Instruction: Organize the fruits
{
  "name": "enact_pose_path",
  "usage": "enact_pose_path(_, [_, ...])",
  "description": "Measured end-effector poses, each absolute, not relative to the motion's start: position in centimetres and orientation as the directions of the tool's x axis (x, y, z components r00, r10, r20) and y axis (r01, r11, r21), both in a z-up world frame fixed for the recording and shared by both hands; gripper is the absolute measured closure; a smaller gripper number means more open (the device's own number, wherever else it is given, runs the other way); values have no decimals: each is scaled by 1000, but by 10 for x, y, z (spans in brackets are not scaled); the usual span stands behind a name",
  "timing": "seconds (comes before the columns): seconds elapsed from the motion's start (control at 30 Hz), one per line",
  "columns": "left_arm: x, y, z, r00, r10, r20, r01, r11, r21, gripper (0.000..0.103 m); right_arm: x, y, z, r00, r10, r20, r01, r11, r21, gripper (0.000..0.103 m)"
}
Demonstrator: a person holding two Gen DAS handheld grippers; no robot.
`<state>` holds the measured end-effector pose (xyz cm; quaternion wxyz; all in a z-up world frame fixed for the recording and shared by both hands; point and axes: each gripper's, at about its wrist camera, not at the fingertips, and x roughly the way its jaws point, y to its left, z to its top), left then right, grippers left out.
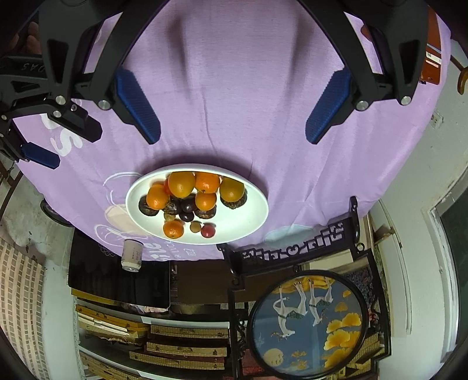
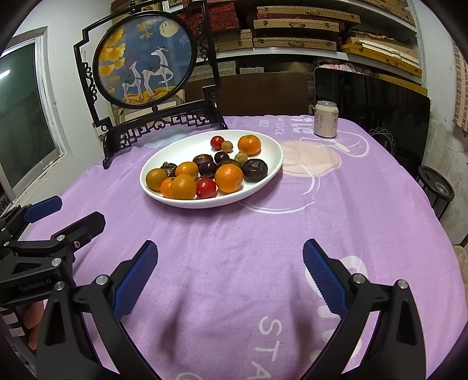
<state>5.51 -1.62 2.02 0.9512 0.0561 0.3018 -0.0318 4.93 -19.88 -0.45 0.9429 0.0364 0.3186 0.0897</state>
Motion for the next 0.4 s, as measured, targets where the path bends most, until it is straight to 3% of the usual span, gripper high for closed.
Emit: enact_pose_path(0.4, [58,-14,20,809,-45,-586,103,993,66,2,49,-199,-5,779,193,-597,-141,981,132,3])
